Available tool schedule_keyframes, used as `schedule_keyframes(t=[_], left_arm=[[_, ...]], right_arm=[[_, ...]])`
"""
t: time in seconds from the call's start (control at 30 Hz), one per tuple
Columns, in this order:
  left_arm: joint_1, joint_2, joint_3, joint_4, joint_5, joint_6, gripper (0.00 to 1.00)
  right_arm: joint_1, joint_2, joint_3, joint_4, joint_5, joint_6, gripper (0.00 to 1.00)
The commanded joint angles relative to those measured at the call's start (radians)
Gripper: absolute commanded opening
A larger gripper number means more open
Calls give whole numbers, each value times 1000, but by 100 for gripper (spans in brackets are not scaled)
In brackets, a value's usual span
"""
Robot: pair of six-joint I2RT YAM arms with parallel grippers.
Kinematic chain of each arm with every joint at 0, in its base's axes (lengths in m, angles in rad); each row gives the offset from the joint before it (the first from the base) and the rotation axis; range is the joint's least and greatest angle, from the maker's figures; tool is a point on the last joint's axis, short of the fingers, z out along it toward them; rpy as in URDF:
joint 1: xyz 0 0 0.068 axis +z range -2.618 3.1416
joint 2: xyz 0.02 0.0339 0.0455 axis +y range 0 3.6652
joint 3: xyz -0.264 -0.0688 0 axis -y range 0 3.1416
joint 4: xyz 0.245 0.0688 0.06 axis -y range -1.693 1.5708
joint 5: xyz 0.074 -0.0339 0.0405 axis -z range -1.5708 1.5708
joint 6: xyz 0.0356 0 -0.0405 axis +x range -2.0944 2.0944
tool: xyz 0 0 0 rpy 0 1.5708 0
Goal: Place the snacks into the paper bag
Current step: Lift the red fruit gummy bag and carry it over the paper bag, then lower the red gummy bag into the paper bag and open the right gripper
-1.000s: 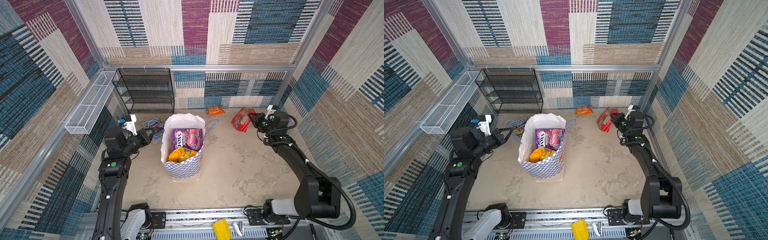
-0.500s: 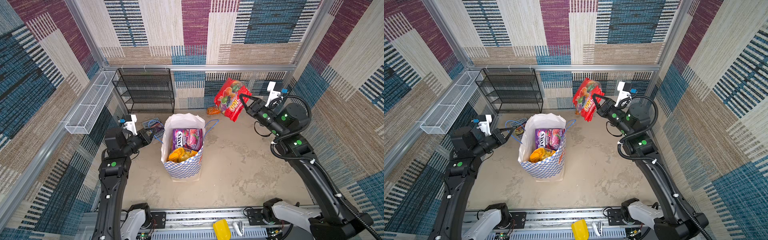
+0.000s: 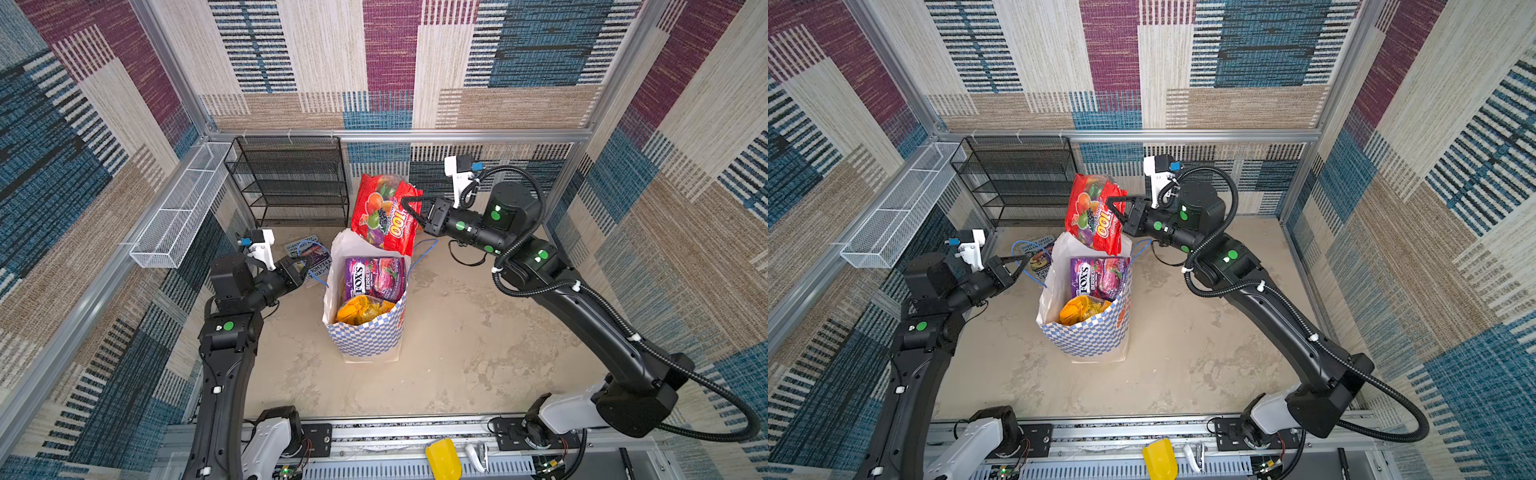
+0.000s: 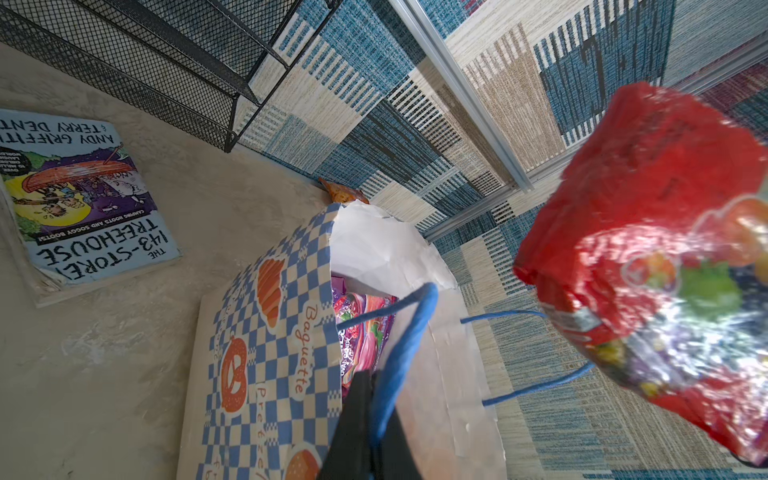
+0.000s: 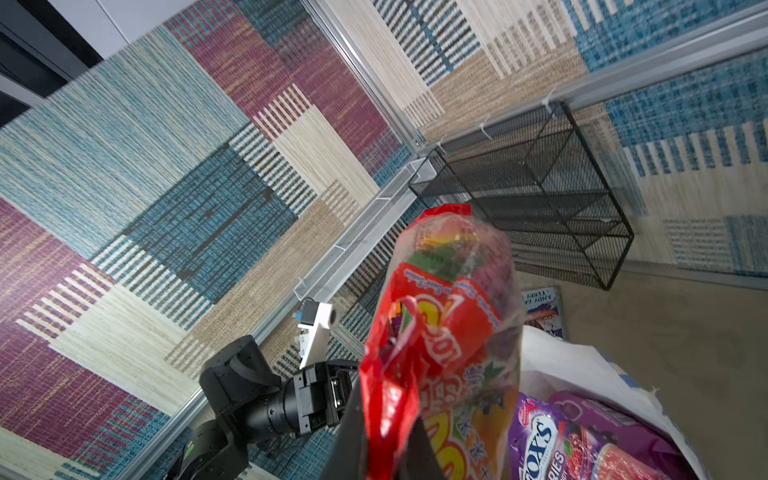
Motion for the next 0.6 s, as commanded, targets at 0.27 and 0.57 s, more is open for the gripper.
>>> schedule_keyframes(t=[0.27, 0.57], left_arm=[[3, 9, -3, 35, 16, -4, 0], [5, 4, -3, 31, 7, -1, 0]], right_arm=[[48, 149, 40, -20, -30, 5, 0], [83, 284, 140, -175, 14, -49, 0]])
